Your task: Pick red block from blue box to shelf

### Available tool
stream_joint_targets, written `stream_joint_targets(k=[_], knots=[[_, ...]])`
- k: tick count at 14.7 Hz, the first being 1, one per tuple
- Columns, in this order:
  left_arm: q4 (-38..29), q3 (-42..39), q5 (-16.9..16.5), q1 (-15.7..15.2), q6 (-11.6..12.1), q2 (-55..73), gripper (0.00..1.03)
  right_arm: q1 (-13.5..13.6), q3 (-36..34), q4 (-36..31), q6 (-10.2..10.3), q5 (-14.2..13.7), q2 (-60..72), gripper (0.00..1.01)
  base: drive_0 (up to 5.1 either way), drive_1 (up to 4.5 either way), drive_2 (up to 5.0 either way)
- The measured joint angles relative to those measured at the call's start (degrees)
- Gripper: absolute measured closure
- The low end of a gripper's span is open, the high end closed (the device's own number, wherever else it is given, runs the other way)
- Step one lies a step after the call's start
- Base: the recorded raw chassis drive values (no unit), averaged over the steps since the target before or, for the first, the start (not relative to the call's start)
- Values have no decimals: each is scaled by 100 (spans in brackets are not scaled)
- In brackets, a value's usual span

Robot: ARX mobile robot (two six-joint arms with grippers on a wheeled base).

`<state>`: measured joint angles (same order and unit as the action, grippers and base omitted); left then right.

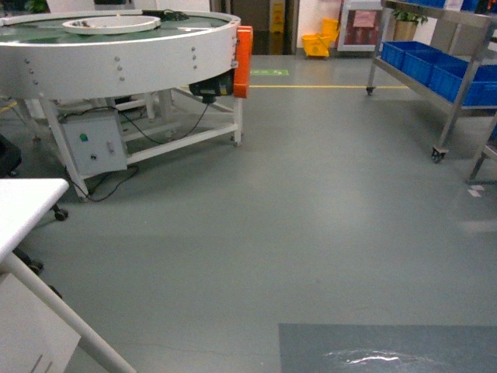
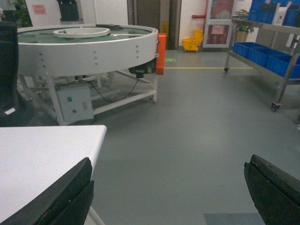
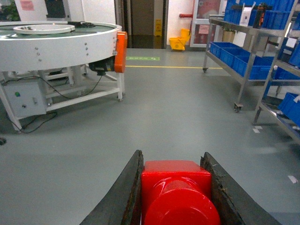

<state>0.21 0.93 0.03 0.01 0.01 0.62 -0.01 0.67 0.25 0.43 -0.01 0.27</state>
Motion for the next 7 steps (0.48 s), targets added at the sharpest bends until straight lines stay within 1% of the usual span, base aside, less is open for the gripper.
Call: stream_joint_targets(k=[2,3,4,7], knots=[[2,0,-2,0,0,0,5,0,0,2,0,-2,0,73,-101,-101,-101],[4,0,-4,0,0,0,5,0,0,-2,0,-2,0,73,0,0,0],[-2,0,-2,0,0,0,5,0,0,0,0,-2,0,73,-4,152,-160],[4,0,-2,0,0,0,5,0,0,2,0,0,0,73,-3,403,-408]])
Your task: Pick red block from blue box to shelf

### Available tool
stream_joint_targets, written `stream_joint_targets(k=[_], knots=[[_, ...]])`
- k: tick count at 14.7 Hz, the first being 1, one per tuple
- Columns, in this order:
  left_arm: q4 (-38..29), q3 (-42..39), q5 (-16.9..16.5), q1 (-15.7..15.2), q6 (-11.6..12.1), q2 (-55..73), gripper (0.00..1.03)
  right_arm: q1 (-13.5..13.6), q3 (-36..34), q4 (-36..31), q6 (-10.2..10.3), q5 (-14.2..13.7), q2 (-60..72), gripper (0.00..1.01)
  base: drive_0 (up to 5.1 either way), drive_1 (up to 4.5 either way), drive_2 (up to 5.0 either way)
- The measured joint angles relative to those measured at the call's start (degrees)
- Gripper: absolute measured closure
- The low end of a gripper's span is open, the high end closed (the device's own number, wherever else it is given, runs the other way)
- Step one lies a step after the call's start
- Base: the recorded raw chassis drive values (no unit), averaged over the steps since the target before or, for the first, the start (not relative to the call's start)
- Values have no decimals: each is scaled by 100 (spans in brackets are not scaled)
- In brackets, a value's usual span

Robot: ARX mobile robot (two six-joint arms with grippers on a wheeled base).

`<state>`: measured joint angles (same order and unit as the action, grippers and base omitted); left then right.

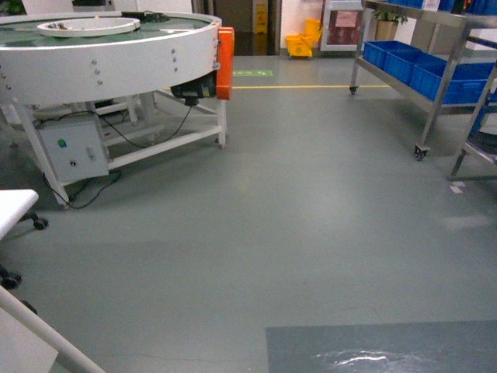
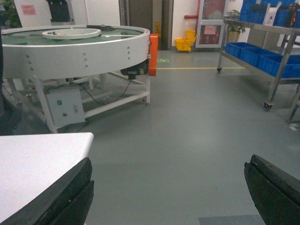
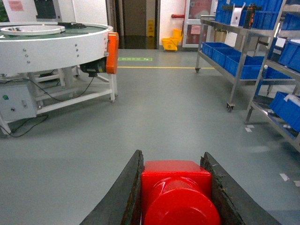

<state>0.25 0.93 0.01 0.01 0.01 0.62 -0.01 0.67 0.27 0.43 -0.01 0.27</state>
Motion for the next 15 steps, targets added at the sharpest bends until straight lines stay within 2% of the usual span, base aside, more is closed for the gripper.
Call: stream_joint_targets(k=[15], knots=[[-15,0,-2,0,0,0,5,0,0,-4,0,-2,0,74,-4,410,-418]])
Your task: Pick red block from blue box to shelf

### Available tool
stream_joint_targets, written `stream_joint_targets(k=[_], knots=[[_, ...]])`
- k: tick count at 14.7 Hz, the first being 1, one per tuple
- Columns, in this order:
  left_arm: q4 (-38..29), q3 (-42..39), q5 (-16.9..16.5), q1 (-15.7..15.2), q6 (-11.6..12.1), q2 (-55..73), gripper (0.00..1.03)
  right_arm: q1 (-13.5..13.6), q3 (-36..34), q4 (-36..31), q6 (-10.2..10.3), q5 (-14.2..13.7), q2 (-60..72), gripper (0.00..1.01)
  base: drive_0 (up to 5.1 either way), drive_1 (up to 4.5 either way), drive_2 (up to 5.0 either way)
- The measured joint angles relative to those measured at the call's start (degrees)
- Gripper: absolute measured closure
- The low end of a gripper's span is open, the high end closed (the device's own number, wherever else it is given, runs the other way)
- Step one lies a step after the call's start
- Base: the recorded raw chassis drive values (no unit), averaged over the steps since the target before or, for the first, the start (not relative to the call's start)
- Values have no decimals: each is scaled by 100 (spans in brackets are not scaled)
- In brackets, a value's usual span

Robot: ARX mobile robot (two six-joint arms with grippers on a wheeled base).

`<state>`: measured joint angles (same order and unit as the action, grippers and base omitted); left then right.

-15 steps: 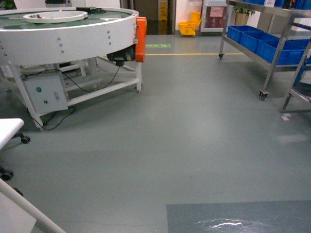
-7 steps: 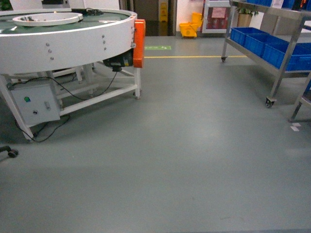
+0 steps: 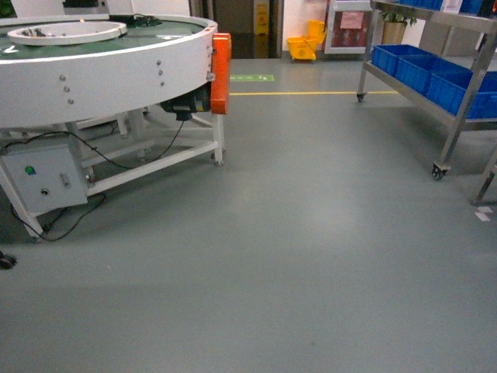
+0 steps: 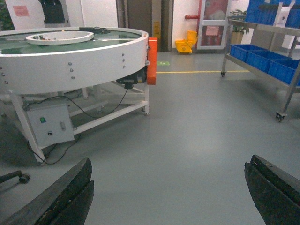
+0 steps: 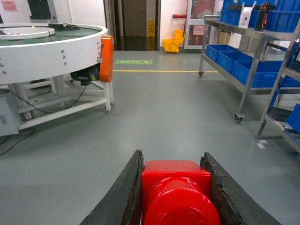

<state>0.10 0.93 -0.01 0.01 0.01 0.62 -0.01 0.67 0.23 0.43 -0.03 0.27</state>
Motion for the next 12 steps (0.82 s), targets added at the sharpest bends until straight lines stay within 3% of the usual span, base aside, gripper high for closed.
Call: stream_joint_targets(k=[12], knots=[[28,0,4,0,0,0,5,0,0,0,0,2,0,74,-6,412,-424]])
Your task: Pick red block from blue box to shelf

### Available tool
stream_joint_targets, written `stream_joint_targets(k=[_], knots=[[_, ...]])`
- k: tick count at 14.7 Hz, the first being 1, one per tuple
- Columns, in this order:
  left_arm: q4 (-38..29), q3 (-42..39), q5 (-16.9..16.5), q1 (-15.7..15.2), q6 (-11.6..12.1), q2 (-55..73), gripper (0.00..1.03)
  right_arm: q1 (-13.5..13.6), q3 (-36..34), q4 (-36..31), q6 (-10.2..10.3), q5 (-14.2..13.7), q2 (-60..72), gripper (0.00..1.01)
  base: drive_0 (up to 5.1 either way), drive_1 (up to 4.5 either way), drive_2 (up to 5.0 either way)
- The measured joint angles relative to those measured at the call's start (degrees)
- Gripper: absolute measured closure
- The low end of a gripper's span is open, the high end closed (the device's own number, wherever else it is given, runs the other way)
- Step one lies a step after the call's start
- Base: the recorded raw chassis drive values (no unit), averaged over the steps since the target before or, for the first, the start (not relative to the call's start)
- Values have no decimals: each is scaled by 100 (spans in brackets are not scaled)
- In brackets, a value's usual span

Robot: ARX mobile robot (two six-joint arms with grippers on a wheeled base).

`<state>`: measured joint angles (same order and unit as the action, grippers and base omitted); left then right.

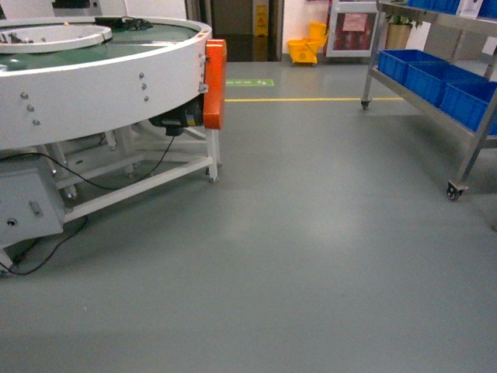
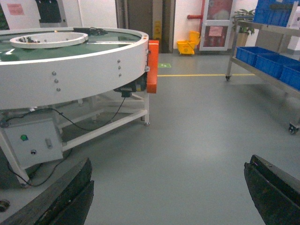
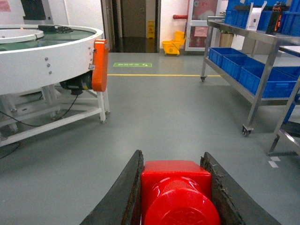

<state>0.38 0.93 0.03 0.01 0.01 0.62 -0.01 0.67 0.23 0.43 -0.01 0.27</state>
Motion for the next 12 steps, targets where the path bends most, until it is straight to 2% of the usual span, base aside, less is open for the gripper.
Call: stream_joint_targets(k=[12], knots=[[-7,0,-9,0,0,0,5,0,0,9,0,0,0,74,-1,422,-424]])
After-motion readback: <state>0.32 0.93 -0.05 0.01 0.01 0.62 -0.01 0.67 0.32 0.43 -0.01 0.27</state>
